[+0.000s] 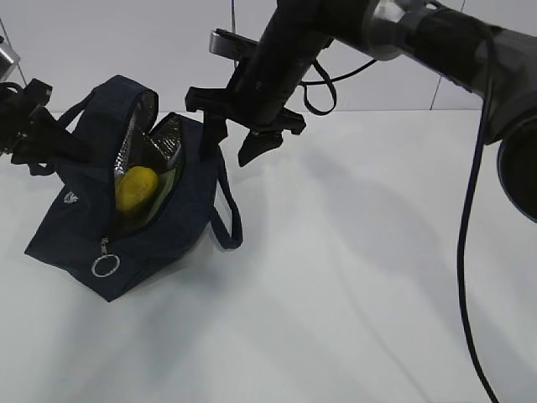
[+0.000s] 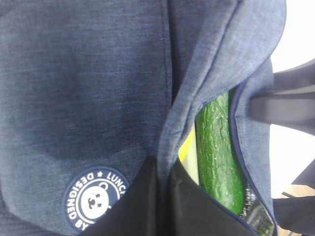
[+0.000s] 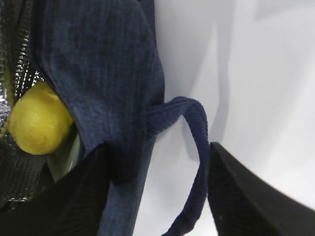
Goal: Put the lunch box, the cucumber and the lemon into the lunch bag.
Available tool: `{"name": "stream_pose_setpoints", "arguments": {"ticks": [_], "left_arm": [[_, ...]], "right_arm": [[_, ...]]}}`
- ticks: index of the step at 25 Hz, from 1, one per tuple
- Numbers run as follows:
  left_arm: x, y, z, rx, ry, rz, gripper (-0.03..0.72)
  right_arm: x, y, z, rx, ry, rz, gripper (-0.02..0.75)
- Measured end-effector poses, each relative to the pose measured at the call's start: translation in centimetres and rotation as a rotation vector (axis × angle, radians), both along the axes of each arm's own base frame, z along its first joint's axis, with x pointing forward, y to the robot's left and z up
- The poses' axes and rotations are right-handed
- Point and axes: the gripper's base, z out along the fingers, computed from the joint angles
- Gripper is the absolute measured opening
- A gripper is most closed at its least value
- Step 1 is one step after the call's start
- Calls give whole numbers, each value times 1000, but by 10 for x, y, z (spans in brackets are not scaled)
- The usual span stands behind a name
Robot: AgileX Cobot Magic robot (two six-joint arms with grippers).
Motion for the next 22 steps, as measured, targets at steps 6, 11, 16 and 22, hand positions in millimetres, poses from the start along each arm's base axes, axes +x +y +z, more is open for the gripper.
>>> {"name": "stream_pose_setpoints", "arguments": {"ticks": [6,11,16,22], "left_arm": [[1,0,0,5,-5,7,-6],[1,0,0,4,-5,9,-6],[1,0,0,4,-5,9,-6],[1,0,1,-6,-5,12,-6]], "right_arm": [[1,2,-6,5,17,0,463],[0,4,-9,28,38,1,463],[1,3,-10,19,33,2,335],[1,3,-10,16,25,15,18]]}}
